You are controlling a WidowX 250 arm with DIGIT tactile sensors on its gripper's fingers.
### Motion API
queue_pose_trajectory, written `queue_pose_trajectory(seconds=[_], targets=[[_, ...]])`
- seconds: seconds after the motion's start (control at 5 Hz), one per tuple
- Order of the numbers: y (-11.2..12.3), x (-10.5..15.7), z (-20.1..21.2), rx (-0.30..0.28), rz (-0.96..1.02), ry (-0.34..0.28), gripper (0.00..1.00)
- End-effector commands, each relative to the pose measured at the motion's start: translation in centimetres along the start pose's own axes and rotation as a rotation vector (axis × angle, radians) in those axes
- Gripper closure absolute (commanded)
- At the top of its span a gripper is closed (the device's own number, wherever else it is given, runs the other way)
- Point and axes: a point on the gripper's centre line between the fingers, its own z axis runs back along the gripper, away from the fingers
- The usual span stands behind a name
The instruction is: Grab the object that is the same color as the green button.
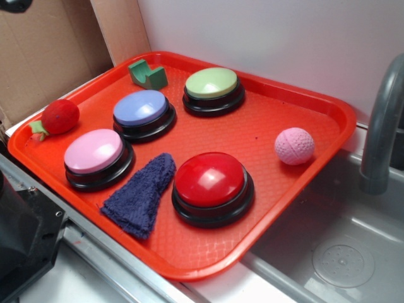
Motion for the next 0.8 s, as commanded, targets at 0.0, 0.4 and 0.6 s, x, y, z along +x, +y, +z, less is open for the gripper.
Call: queue_pose_trajectory(seconds=[0.0, 0.4, 0.6], targets=[[0.0, 0.0, 0.0, 0.0, 0.0, 0.0, 0.0], [2.2, 4.4, -2.9, 0.109, 0.427, -0.082, 0.0], [3.9, 6.8, -4.8, 0.163, 0.64, -0.148, 0.0]])
